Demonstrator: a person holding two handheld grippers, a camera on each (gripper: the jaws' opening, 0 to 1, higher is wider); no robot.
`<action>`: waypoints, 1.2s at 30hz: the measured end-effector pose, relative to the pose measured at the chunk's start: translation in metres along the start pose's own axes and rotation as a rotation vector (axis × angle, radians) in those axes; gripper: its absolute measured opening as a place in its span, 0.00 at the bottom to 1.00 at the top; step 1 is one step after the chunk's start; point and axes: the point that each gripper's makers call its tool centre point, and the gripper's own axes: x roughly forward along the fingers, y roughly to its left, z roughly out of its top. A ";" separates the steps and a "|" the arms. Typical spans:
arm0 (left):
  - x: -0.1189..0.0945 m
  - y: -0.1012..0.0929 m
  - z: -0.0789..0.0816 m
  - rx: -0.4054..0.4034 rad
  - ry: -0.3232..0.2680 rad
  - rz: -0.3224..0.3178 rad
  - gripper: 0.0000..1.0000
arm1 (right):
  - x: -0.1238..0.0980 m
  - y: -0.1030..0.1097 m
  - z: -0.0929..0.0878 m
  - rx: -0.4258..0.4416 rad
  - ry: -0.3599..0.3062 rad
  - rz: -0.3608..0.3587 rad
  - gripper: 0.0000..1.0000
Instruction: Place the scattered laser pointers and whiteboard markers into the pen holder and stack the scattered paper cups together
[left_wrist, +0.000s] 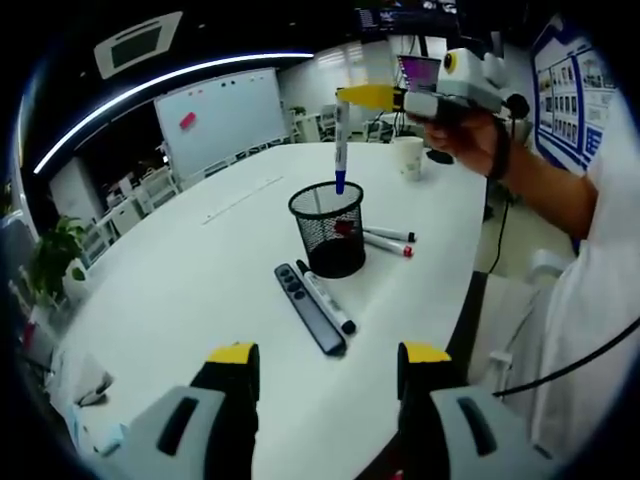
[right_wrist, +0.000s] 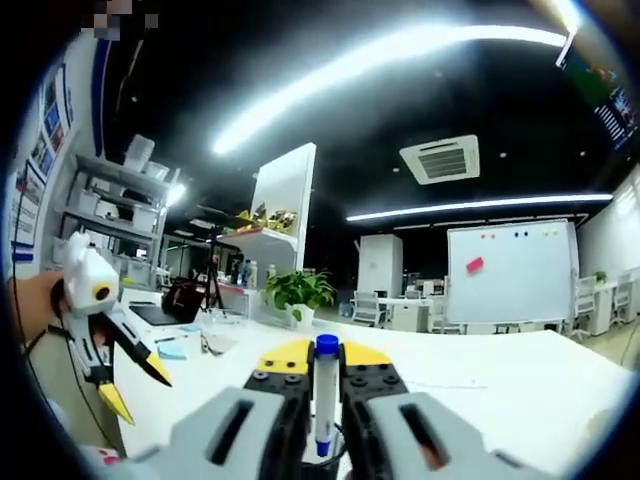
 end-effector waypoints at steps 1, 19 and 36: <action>0.000 0.000 0.000 0.000 -0.001 0.000 0.56 | 0.000 0.000 -0.001 -0.005 0.004 -0.001 0.10; 0.000 -0.002 -0.002 -0.006 -0.001 0.001 0.56 | -0.001 0.004 -0.018 -0.008 0.058 0.025 0.10; 0.001 -0.003 -0.002 -0.006 0.000 0.000 0.56 | -0.003 0.006 -0.023 -0.017 0.080 0.034 0.11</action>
